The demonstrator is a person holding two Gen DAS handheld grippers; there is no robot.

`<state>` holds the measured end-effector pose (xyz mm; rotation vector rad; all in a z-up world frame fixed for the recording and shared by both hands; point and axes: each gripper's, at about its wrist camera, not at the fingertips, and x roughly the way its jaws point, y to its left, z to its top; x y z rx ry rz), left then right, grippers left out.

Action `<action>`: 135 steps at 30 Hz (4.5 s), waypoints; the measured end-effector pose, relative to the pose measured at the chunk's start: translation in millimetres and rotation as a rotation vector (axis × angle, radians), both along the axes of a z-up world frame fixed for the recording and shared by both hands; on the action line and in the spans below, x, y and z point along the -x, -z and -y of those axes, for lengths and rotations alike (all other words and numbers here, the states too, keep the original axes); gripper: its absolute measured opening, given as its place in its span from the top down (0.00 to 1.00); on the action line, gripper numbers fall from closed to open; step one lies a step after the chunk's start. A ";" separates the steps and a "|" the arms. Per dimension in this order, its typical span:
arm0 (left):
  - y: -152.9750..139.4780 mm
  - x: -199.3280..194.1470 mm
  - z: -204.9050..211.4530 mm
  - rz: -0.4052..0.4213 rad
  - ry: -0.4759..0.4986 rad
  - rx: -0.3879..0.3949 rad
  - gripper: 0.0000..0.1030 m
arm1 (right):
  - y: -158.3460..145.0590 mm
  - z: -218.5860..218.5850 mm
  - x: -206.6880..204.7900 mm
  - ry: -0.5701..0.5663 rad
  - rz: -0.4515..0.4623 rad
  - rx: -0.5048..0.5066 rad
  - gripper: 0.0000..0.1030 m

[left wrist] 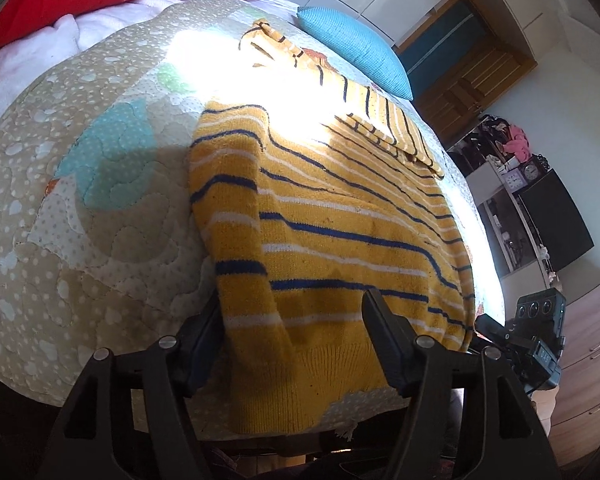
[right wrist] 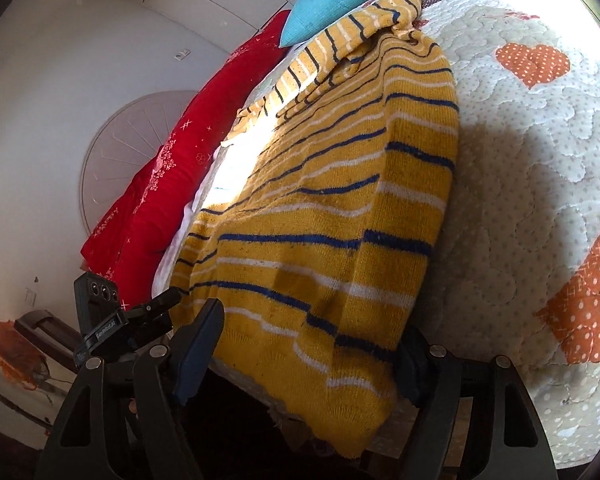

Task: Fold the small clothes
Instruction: 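Grasp the sweater hem with both tools, then lift the hem with both tools and fold it toward the collar, then open both tools and withdraw them from the folded sweater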

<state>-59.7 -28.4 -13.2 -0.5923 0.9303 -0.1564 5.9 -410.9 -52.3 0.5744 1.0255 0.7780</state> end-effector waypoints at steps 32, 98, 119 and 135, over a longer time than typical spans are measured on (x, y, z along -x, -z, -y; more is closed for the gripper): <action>-65.7 6.5 15.5 0.086 -0.007 -0.178 0.92 | -43.8 32.3 1.7 0.026 0.035 -0.018 0.89; -55.6 -156.7 -72.0 -0.127 -0.121 -0.325 0.92 | -18.4 88.4 -172.4 0.344 -0.093 0.263 0.92; -61.2 -45.0 21.3 0.084 -0.188 -0.202 0.13 | -91.3 -59.4 -247.8 0.184 0.210 0.431 0.74; -39.1 -2.9 -62.6 0.040 -0.339 -0.302 0.13 | -95.3 -214.3 -269.3 -0.027 0.284 0.632 0.73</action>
